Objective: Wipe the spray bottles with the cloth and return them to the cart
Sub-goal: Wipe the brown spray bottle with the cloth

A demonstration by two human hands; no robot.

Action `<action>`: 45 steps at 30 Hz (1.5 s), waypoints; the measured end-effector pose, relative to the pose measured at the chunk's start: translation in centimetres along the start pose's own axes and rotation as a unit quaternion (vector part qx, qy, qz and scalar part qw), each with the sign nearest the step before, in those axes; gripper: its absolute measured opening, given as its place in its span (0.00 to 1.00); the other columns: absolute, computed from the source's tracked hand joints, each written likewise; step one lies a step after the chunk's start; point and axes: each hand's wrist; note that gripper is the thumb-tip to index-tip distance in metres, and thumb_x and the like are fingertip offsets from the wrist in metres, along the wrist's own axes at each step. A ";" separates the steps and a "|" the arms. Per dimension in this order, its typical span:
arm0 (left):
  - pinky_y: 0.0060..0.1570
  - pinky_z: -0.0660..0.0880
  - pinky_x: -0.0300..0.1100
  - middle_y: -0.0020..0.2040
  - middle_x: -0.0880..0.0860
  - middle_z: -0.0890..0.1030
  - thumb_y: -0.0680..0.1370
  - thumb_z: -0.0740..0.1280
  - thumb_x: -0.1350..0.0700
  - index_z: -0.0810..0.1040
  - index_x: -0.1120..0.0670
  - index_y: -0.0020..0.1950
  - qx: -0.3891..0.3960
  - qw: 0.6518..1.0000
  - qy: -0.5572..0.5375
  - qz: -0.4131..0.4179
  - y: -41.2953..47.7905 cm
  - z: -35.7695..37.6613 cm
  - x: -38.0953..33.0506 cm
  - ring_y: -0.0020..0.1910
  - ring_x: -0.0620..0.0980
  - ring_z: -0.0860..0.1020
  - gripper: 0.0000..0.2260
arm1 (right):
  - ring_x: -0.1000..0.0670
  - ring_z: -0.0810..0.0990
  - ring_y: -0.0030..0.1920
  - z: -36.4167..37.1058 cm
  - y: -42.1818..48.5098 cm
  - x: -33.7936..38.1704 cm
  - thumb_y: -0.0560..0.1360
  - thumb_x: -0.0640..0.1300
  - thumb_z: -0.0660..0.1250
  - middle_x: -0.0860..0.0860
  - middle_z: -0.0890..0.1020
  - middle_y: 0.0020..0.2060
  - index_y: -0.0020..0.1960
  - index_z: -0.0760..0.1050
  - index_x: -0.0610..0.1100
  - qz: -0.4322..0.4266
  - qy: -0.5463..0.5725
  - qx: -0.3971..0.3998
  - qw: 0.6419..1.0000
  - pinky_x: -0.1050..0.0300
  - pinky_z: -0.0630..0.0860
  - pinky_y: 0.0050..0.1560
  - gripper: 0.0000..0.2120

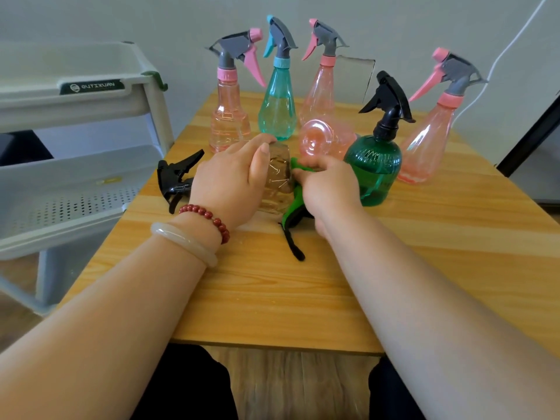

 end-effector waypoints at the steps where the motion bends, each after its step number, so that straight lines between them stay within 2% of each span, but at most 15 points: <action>1: 0.45 0.72 0.46 0.60 0.53 0.80 0.83 0.43 0.46 0.71 0.47 0.72 -0.003 1.000 -0.001 0.002 -0.1 0.0 -0.1 0.55 0.54 0.78 0.24 | 0.54 0.77 0.38 0.1 0.0 -0.1 0.79 0.41 0.67 0.51 0.83 0.48 0.54 0.80 0.51 0.003 -0.026 -0.005 1.000 0.63 0.70 0.30 0.07; 4: 0.46 0.73 0.47 0.59 0.52 0.80 0.82 0.43 0.46 0.71 0.47 0.72 -0.006 1.000 -0.005 0.003 -0.2 -0.1 -0.1 0.54 0.54 0.78 0.25 | 0.53 0.78 0.41 0.4 0.5 0.4 0.79 0.40 0.67 0.53 0.82 0.47 0.51 0.79 0.52 0.003 -0.021 -0.008 1.000 0.63 0.74 0.34 0.08; 7: 0.45 0.72 0.47 0.57 0.53 0.80 0.82 0.43 0.46 0.71 0.48 0.72 -0.010 1.000 -0.005 0.007 -0.2 0.0 -0.2 0.52 0.55 0.78 0.25 | 0.65 0.73 0.40 -0.1 0.6 1.5 0.79 0.41 0.67 0.65 0.76 0.42 0.50 0.77 0.56 -0.093 0.049 0.000 0.994 0.73 0.68 0.36 0.09; 9: 0.47 0.73 0.49 0.58 0.54 0.80 0.82 0.44 0.47 0.71 0.48 0.72 -0.009 1.000 -0.008 0.010 -0.3 -0.2 -0.3 0.54 0.56 0.78 0.25 | 0.65 0.74 0.46 -0.2 0.6 1.8 0.80 0.42 0.65 0.65 0.77 0.46 0.52 0.78 0.56 -0.143 0.022 0.026 0.989 0.76 0.67 0.42 0.09; 11: 0.48 0.72 0.48 0.59 0.54 0.80 0.82 0.44 0.47 0.71 0.48 0.72 -0.007 1.000 -0.010 0.011 -0.4 -0.2 -0.3 0.55 0.56 0.77 0.25 | 0.59 0.76 0.51 -0.3 0.9 1.6 0.82 0.42 0.62 0.60 0.79 0.51 0.55 0.79 0.55 -0.117 -0.023 0.062 0.991 0.72 0.69 0.45 0.10; 14: 0.47 0.69 0.44 0.61 0.52 0.79 0.81 0.43 0.46 0.71 0.47 0.72 -0.002 1.000 -0.016 0.004 -0.4 -0.2 -0.3 0.56 0.54 0.77 0.25 | 0.50 0.79 0.49 -1.0 1.1 1.0 0.83 0.41 0.59 0.60 0.78 0.42 0.49 0.77 0.55 -0.045 -0.062 0.103 0.992 0.58 0.75 0.49 0.12; 16: 0.48 0.69 0.44 0.62 0.51 0.79 0.81 0.43 0.46 0.71 0.46 0.72 -0.001 1.000 -0.019 0.002 -0.5 -0.2 -0.3 0.58 0.53 0.76 0.25 | 0.48 0.81 0.50 -1.1 1.0 0.6 0.82 0.40 0.60 0.59 0.79 0.41 0.49 0.78 0.55 -0.040 -0.052 0.096 0.993 0.52 0.78 0.52 0.13; 21: 0.47 0.71 0.45 0.60 0.52 0.80 0.82 0.43 0.45 0.71 0.47 0.72 -0.004 1.000 -0.019 0.012 -0.4 -0.1 -0.2 0.56 0.54 0.77 0.25 | 0.57 0.79 0.55 -0.6 0.7 0.8 0.81 0.38 0.63 0.58 0.81 0.53 0.51 0.79 0.56 -0.120 0.047 0.041 0.991 0.63 0.75 0.55 0.13; 25: 0.46 0.68 0.43 0.58 0.52 0.80 0.82 0.42 0.45 0.71 0.48 0.72 -0.007 1.000 -0.020 0.021 -0.5 -0.2 -0.2 0.55 0.54 0.77 0.26 | 0.45 0.83 0.49 -0.8 0.8 -0.3 0.81 0.38 0.61 0.49 0.83 0.47 0.45 0.79 0.54 0.004 0.009 0.078 0.997 0.46 0.81 0.53 0.14; 28: 0.46 0.67 0.43 0.59 0.53 0.80 0.82 0.43 0.46 0.71 0.48 0.71 -0.010 1.000 -0.018 0.016 -0.6 -0.2 -0.3 0.56 0.54 0.77 0.25 | 0.48 0.82 0.49 -1.3 0.6 -0.3 0.80 0.38 0.64 0.52 0.82 0.46 0.45 0.78 0.55 -0.012 -0.006 0.070 0.997 0.51 0.80 0.55 0.13; 31: 0.49 0.71 0.45 0.61 0.52 0.80 0.82 0.43 0.47 0.71 0.47 0.72 -0.008 1.000 -0.017 0.013 -0.6 -0.1 -0.3 0.58 0.54 0.77 0.25 | 0.53 0.80 0.54 -1.0 0.4 0.4 0.80 0.39 0.65 0.55 0.82 0.53 0.50 0.80 0.56 -0.064 0.045 0.044 0.996 0.54 0.77 0.59 0.12; 35: 0.49 0.72 0.46 0.61 0.52 0.80 0.82 0.43 0.46 0.72 0.47 0.71 -0.012 1.000 -0.016 0.012 -0.5 0.0 -0.3 0.58 0.54 0.77 0.25 | 0.43 0.82 0.50 -0.7 0.0 0.1 0.82 0.44 0.60 0.51 0.82 0.48 0.56 0.76 0.53 -0.053 -0.069 0.071 0.994 0.44 0.80 0.53 0.08; 37: 0.49 0.72 0.46 0.61 0.51 0.80 0.82 0.43 0.46 0.72 0.47 0.71 -0.014 1.000 -0.018 0.010 -0.5 0.0 -0.2 0.58 0.54 0.77 0.25 | 0.41 0.82 0.47 -1.5 -0.6 0.0 0.82 0.45 0.60 0.48 0.82 0.45 0.56 0.74 0.52 -0.053 -0.140 0.096 0.984 0.46 0.79 0.47 0.06; 41: 0.47 0.72 0.46 0.58 0.51 0.80 0.82 0.41 0.44 0.72 0.47 0.71 -0.013 1.000 -0.020 0.015 -0.4 0.1 -0.1 0.55 0.53 0.77 0.27 | 0.51 0.75 0.35 -3.0 -1.6 0.2 0.81 0.43 0.61 0.50 0.77 0.43 0.58 0.70 0.52 -0.080 -0.239 0.137 0.958 0.57 0.70 0.31 0.08; 45: 0.46 0.71 0.45 0.56 0.52 0.81 0.80 0.39 0.42 0.72 0.48 0.71 -0.014 0.999 -0.015 0.027 -0.6 0.1 -0.1 0.53 0.54 0.77 0.29 | 0.53 0.73 0.32 -2.9 -1.8 0.3 0.81 0.44 0.61 0.52 0.76 0.40 0.61 0.71 0.51 -0.069 -0.217 0.110 0.967 0.59 0.68 0.29 0.09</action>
Point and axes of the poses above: each hand's wrist, its own y-axis towards the middle knuckle, its own z-axis out of the palm, x = y × z
